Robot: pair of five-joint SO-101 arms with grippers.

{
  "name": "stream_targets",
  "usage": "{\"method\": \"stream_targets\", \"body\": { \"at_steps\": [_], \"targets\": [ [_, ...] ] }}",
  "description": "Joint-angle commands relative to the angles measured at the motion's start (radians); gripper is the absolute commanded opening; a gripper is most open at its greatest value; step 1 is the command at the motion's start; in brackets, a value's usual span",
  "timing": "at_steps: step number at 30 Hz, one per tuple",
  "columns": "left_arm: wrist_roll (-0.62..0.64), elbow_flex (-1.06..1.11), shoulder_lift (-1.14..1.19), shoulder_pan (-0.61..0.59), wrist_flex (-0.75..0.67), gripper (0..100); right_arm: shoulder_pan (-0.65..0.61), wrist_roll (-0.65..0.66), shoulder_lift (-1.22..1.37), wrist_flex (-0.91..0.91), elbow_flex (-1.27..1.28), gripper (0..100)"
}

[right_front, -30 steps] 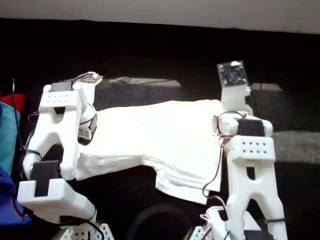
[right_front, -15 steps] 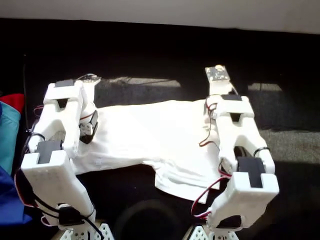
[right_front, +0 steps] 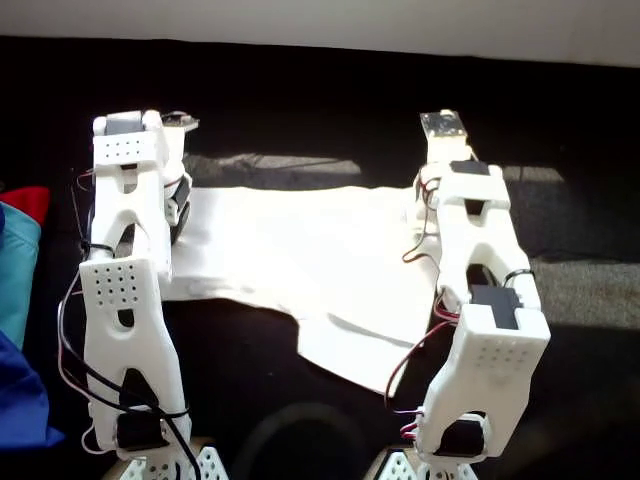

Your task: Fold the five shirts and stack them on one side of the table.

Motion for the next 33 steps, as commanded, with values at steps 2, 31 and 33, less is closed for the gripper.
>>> {"method": "stream_targets", "body": {
  "at_steps": [2, 31, 33],
  "targets": [
    [-0.008, -0.071, -0.033, -0.027, 0.012, 1, -0.004, -0.006, -0.019, 0.076, -0.087, 0.8],
    [-0.017, 1.400, -0.854, -0.019, -0.597, 1, -0.409, 0.000, -0.891, -0.110, 0.964, 1.2],
    [-0.031, 1.397, -0.855, -0.042, -0.595, 1, -0.456, 0.000, -0.891, -0.110, 0.969, 1.2]
  ]
}}
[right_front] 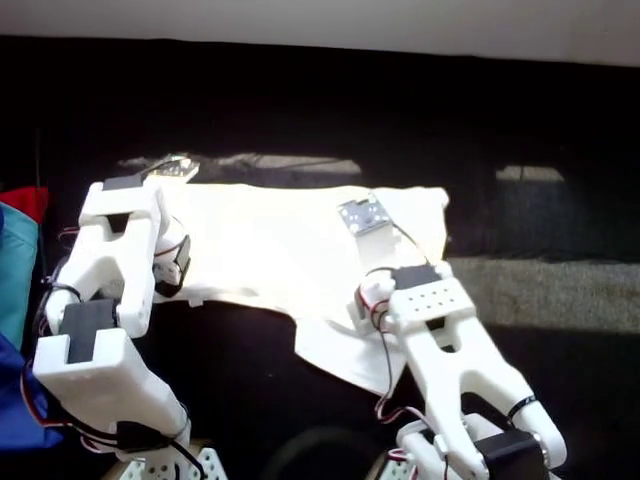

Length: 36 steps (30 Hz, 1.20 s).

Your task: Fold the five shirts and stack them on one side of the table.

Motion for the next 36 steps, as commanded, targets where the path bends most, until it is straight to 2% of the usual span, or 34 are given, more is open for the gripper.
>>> {"method": "stream_targets", "body": {
  "at_steps": [1, 6, 10, 12, 22, 29, 36],
  "targets": [
    [-0.043, 0.007, -0.030, -0.044, -0.025, 1, -0.068, 0.003, -0.035, -0.010, 0.004, 1.2],
    [-0.051, 0.010, -0.024, -0.021, -0.038, 1, -0.074, 0.003, -0.044, -0.004, -0.005, 2.7],
    [-0.051, 0.039, -0.024, -0.021, -0.104, 1, -0.076, 0.003, -0.039, 0.015, -0.005, 14.6],
    [-0.051, 0.054, -0.024, -0.021, -0.126, 1, -0.076, 0.003, -0.035, 0.012, -0.005, 17.0],
    [-0.051, 0.059, -0.024, -0.016, -0.130, 1, -0.108, 0.035, -0.031, 0.008, 0.030, 17.0],
    [-0.051, 0.059, -0.024, -0.016, -0.130, 1, -0.102, 0.037, -0.031, -0.127, 0.127, 16.6],
    [-0.051, 0.061, -0.024, -0.016, -0.130, 1, -0.042, 0.037, -0.033, -0.186, 0.127, 2.2]
  ]
}}
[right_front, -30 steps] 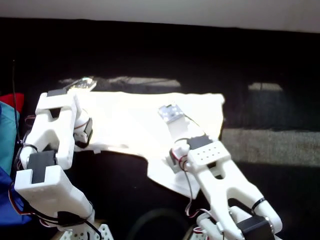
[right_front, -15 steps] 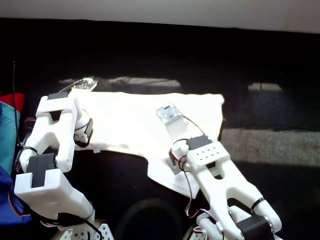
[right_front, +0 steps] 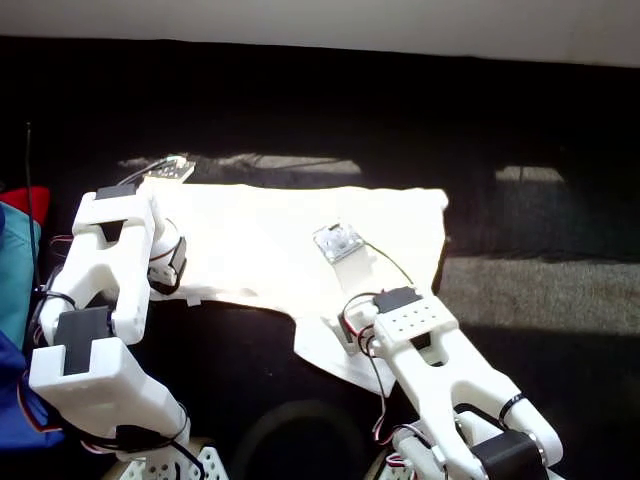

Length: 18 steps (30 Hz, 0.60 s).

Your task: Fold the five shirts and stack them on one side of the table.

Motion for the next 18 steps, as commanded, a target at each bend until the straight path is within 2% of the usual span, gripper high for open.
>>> {"method": "stream_targets", "body": {
  "at_steps": [1, 8, 18],
  "targets": [
    [-0.009, 0.001, -0.004, 0.001, -0.034, 1, 0.035, 0.009, -0.033, -0.018, 0.001, 1.5],
    [-0.009, 0.002, -0.004, 0.001, -0.034, 1, 0.045, 0.009, -0.035, 0.005, -0.035, 0.9],
    [-0.009, 0.002, -0.002, -0.001, -0.034, 1, 0.044, 0.009, -0.035, 0.292, -0.289, 0.9]
  ]
}}
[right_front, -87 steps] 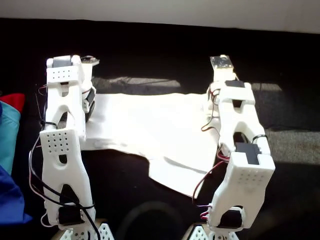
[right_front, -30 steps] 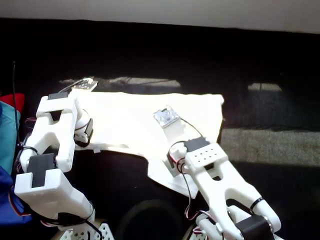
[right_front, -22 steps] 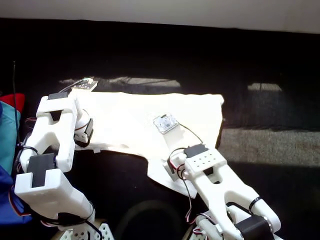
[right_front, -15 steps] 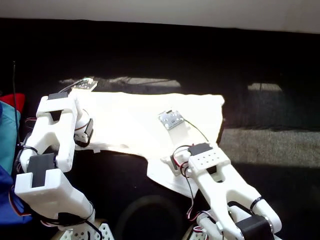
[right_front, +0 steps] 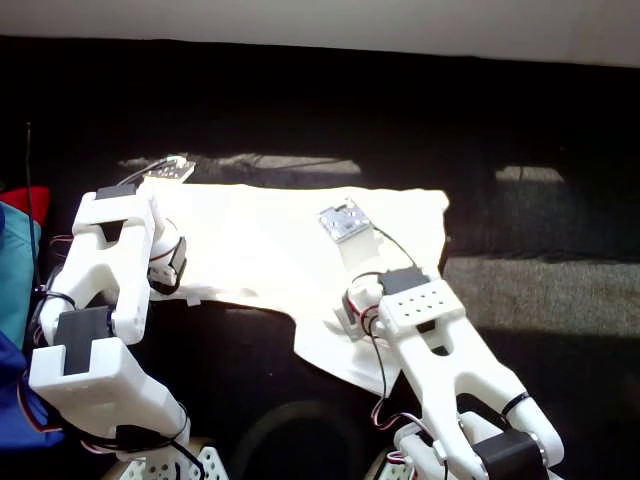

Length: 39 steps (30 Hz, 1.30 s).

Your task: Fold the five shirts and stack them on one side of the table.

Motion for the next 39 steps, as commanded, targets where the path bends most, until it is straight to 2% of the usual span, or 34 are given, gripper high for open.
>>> {"method": "stream_targets", "body": {
  "at_steps": [1, 7, 11, 17, 21, 26, 37, 39],
  "targets": [
    [-0.009, 0.001, -0.002, -0.002, -0.034, 1, 0.008, 0.009, -0.035, 0.094, -0.124, 0.9],
    [-0.009, -0.001, -0.002, -0.005, -0.054, 1, 0.004, 0.009, -0.035, 0.209, -0.168, 0.9],
    [-0.009, -0.001, -0.002, -0.007, -0.054, 1, -0.004, 0.009, -0.048, 0.217, -0.163, 0.9],
    [0.009, -0.002, -0.004, -0.035, -0.054, 1, -0.147, 0.009, -0.179, 0.236, -0.137, 0.9],
    [0.040, -0.010, -0.004, -0.048, -0.055, 1, -0.160, 0.012, -0.202, 0.231, -0.068, 0.9],
    [0.040, -0.015, -0.004, -0.048, -0.055, 1, -0.160, 0.086, -0.202, 0.229, 0.016, 0.9],
    [0.040, -0.015, -0.004, -0.050, -0.055, 1, -0.160, 0.086, -0.203, 0.097, 0.196, 1.4],
    [0.040, -0.015, -0.004, -0.050, -0.055, 1, -0.160, 0.086, -0.208, 0.101, 0.194, 4.7]
  ]
}}
